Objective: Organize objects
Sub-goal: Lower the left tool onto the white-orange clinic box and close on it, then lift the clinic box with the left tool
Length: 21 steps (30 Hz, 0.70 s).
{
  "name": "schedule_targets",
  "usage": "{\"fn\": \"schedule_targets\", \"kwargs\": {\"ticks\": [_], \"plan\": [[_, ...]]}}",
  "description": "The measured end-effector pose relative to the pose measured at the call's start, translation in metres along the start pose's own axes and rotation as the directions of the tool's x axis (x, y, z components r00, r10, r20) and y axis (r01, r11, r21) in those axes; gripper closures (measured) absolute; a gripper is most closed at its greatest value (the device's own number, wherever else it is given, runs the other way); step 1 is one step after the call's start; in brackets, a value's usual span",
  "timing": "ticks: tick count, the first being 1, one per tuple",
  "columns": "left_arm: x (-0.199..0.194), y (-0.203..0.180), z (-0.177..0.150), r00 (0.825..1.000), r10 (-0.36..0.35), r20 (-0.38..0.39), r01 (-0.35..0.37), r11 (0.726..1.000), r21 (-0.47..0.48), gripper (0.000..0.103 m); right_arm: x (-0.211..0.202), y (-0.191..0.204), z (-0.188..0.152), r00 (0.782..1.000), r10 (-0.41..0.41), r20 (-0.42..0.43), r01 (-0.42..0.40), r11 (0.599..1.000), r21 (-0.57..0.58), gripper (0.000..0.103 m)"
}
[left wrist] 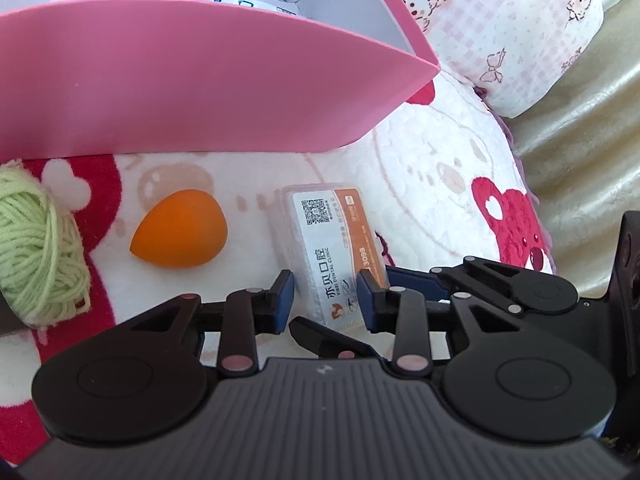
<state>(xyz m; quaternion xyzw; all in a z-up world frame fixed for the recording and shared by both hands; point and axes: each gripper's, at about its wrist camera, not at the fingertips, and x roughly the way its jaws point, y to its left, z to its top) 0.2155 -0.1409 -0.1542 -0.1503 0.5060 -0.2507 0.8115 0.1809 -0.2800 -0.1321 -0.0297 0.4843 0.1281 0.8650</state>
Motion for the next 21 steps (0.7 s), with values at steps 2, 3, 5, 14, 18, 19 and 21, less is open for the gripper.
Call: {"fn": "schedule_targets", "kwargs": {"ticks": [2,3,5,14,18,19,21], "plan": [[0.001,0.002,0.001,1.000,-0.003,0.000,0.003,1.000,-0.013,0.070,0.001,-0.001,0.000,1.000,0.003,0.001,-0.003,1.000,0.012,0.034],[0.001,0.001,0.002,1.000,-0.002,0.002,0.002,1.000,-0.013,0.070,0.002,-0.001,0.000,1.000,0.002,0.001,-0.002,1.000,0.013,0.034],[0.002,0.002,0.001,1.000,0.000,0.015,0.000,1.000,-0.022,0.070,0.003,-0.002,0.001,1.000,0.000,0.000,0.000,1.000,0.017,0.034],[0.001,-0.002,-0.001,0.999,0.014,0.033,-0.014,1.000,-0.003,0.068,0.004,-0.017,0.004,0.998,0.063,-0.006,-0.062,0.993,0.099,0.034],[0.002,-0.003,-0.002,0.999,0.026,0.028,-0.026,1.000,-0.004,0.068,0.007,-0.012,0.002,0.999,0.045,-0.014,-0.044,0.996,0.072,0.034],[0.003,-0.003,-0.003,0.999,0.028,0.031,-0.027,1.000,-0.010,0.067,0.008,-0.014,0.003,0.999,0.051,-0.017,-0.049,0.995,0.085,0.034],[0.004,-0.003,-0.004,0.999,0.028,0.032,-0.028,1.000,-0.007,0.065,0.009,-0.021,0.004,0.997,0.077,-0.016,-0.074,0.989,0.131,0.034]]}}
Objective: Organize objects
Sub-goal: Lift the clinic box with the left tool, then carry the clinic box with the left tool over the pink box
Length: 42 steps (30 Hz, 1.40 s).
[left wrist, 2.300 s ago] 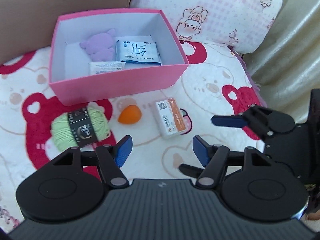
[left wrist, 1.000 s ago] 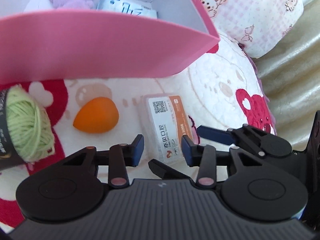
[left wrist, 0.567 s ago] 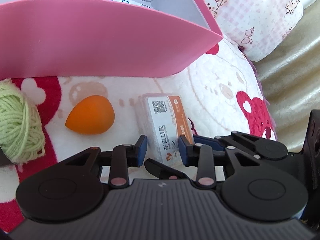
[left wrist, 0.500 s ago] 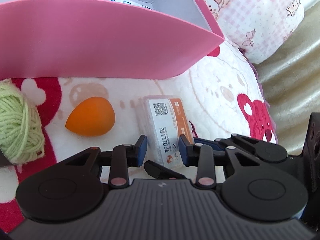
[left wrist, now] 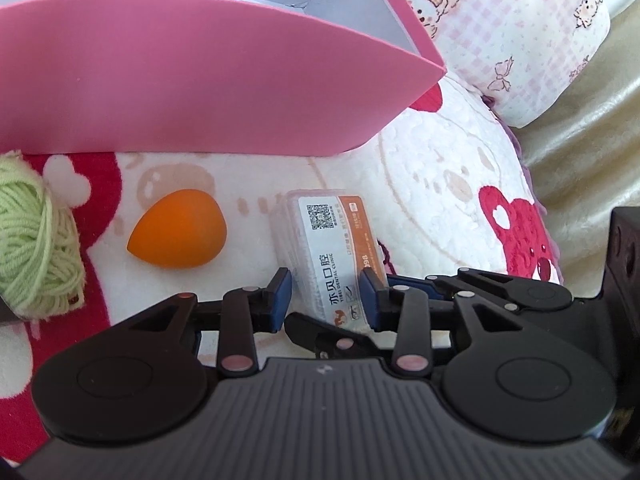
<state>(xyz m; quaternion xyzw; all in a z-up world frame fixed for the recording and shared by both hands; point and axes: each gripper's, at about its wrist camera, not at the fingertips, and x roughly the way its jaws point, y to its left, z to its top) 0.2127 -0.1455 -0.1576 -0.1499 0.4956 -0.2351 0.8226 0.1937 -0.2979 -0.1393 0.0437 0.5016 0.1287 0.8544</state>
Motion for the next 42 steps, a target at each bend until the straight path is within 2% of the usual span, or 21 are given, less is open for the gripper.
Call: {"fn": "schedule_targets", "kwargs": {"ticks": [2,7,13,17,24,29,32,37,42], "plan": [[0.000,0.001,0.001,1.000,-0.001,-0.007,0.001,1.000,-0.006,0.065,0.001,-0.004,-0.001,1.000,0.020,-0.001,-0.020,1.000,0.020,0.034],[-0.005,-0.001,-0.001,1.000,0.001,-0.011,-0.001,1.000,-0.016,0.066,-0.001,0.007,-0.002,1.000,-0.009,0.008,0.009,1.000,-0.028,0.035],[-0.019,-0.006,-0.003,1.000,0.010,-0.004,-0.010,1.000,-0.019,0.068,-0.010,0.013,-0.003,1.000,-0.001,0.018,0.002,0.998,-0.055,0.035],[-0.030,-0.008,-0.003,1.000,-0.017,0.002,0.017,1.000,-0.024,0.068,-0.014,0.013,-0.003,1.000,0.002,0.017,-0.001,0.999,-0.043,0.037],[-0.051,-0.014,-0.004,0.999,-0.025,0.039,0.025,1.000,-0.005,0.068,-0.034,0.019,-0.005,0.997,0.023,0.067,-0.019,0.998,-0.051,0.038],[-0.071,-0.017,-0.009,0.998,-0.024,0.065,0.023,1.000,0.010,0.068,-0.049,0.032,-0.008,0.994,0.018,0.108,-0.007,0.994,-0.106,0.038],[-0.083,-0.019,-0.007,0.999,-0.008,0.047,0.007,1.000,0.011,0.068,-0.055,0.042,-0.009,0.993,0.022,0.119,-0.008,0.992,-0.122,0.038],[-0.113,-0.033,-0.006,0.998,0.028,0.051,-0.032,0.997,0.068,0.068,-0.085,0.053,-0.011,0.984,0.062,0.165,-0.045,0.994,-0.101,0.038],[-0.137,-0.041,-0.007,0.999,0.023,0.049,-0.027,0.996,0.083,0.068,-0.103,0.058,-0.015,0.979,0.091,0.183,-0.083,0.995,-0.051,0.038]]}}
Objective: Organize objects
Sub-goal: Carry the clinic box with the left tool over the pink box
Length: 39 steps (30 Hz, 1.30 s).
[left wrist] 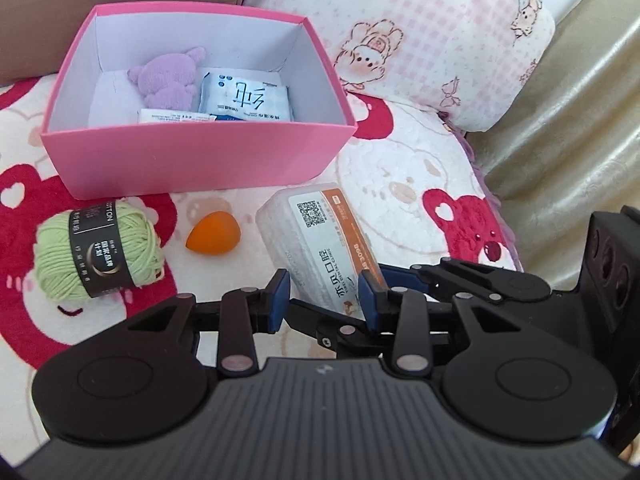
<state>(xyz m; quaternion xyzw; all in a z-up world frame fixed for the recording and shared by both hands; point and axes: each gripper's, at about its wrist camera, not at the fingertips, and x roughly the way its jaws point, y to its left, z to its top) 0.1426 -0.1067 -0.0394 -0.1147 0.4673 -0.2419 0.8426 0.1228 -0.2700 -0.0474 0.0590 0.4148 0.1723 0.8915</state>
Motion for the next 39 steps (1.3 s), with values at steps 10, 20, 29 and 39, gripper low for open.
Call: {"fn": "schedule_targets", "kwargs": {"ticks": [10,20,29,39], "plan": [[-0.053,-0.026,0.010,0.999,0.004,0.048,-0.007,0.998,0.068,0.068,-0.046,0.027,0.016,0.998,-0.018,0.056,0.017,1.000,0.020,0.038],[-0.100,-0.034,0.041,0.993,-0.029,0.114,0.017,0.994,0.108,0.066,-0.080,0.053,0.052,0.987,-0.039,0.153,0.044,0.999,-0.026,0.038],[-0.113,-0.014,0.085,0.984,-0.028,0.173,0.018,0.998,0.062,0.066,-0.070,0.062,0.097,0.978,-0.032,0.208,0.040,0.999,-0.034,0.038],[-0.092,0.015,0.126,0.977,-0.052,0.205,0.050,0.999,0.013,0.066,-0.039,0.051,0.132,0.972,-0.019,0.233,0.022,1.000,-0.009,0.038]]}}
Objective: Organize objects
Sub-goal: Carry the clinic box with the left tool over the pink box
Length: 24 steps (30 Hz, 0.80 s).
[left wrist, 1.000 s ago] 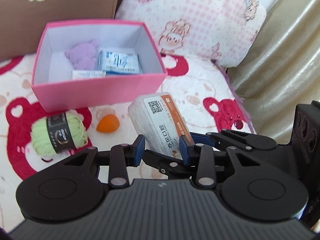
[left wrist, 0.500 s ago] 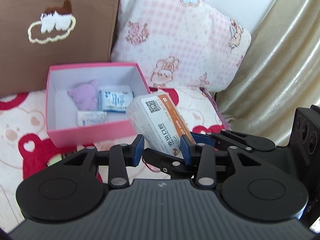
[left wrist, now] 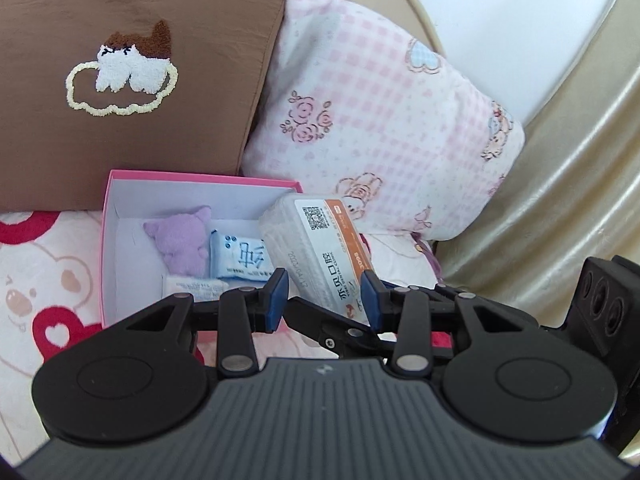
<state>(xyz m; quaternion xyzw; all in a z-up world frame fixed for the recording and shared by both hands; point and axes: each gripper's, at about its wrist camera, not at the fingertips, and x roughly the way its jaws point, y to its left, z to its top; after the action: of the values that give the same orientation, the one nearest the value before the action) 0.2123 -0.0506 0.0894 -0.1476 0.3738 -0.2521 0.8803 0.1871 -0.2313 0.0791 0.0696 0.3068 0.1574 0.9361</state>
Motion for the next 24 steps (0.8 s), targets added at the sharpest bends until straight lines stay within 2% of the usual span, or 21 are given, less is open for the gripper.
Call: {"fn": "schedule_targets", "kwargs": {"ticks": [6,9,17,24], "plan": [[0.045,0.025,0.021,0.997,-0.013,-0.072,0.011,0.999,-0.034,0.066,0.044,-0.020,0.007,0.999,-0.011,-0.051,0.012,1.000,0.026,0.038],[0.070,0.031,0.024,0.995,0.004,-0.097,-0.007,0.999,-0.033,0.066,0.065,-0.029,0.009,0.996,-0.032,-0.083,0.034,0.999,0.018,0.038],[0.135,0.047,0.022,0.988,0.029,-0.154,-0.036,0.998,-0.041,0.065,0.113,-0.057,-0.006,0.991,-0.073,-0.116,0.074,0.997,0.012,0.038],[0.181,0.068,0.015,0.984,0.042,-0.172,-0.051,0.997,-0.051,0.065,0.155,-0.079,-0.021,0.988,-0.071,-0.139,0.081,0.994,0.069,0.038]]}}
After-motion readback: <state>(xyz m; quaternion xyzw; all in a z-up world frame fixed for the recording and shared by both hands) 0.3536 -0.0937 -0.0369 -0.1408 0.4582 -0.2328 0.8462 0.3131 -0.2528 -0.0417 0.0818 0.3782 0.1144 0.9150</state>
